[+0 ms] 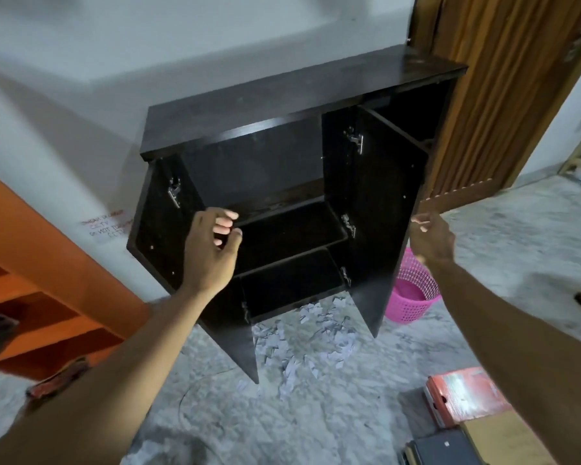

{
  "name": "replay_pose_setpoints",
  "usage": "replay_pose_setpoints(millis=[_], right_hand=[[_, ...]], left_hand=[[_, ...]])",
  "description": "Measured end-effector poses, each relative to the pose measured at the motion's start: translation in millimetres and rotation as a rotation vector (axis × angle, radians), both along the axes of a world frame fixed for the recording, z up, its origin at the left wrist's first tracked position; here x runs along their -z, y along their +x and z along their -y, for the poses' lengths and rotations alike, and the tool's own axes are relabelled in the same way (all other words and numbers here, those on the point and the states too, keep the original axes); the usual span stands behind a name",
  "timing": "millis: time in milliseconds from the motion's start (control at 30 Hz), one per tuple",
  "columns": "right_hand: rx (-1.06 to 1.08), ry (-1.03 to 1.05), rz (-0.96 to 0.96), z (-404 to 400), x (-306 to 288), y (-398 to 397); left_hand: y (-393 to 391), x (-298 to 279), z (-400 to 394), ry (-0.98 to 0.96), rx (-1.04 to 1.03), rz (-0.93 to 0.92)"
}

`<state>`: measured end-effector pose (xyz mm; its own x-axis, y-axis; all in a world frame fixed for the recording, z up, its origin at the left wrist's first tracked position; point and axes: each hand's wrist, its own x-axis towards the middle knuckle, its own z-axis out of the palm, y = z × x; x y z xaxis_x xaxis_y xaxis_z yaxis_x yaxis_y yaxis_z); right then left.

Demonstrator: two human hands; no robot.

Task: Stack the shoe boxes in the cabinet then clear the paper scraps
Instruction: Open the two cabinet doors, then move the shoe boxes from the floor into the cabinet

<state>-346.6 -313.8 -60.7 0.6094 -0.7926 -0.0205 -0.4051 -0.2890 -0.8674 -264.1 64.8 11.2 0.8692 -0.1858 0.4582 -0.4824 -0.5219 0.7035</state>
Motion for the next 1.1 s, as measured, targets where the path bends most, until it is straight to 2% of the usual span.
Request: replay_pose_setpoints(millis=[233,567,867,1100], right_hand=[[0.117,0.107,-0.008,-42.0,56.2,-49.0],[0.584,0.284,-0.140,-113.8,176.4,-161.9],[0.844,0.365,-0.334,-169.2,324.3,-280.8],[1.094,0.323,-0.373,-151.8,500.4,-358.2]], left_hand=[[-0.9,78.1,69.3,0.228,0.363,-0.326],[-12.4,206.0,142.2,0.481,0.890,-0.634],[-98.3,364.3,195.5,0.708,1.181,-0.710],[-153.8,524.4,261.2,0.762,1.334,-0.672]])
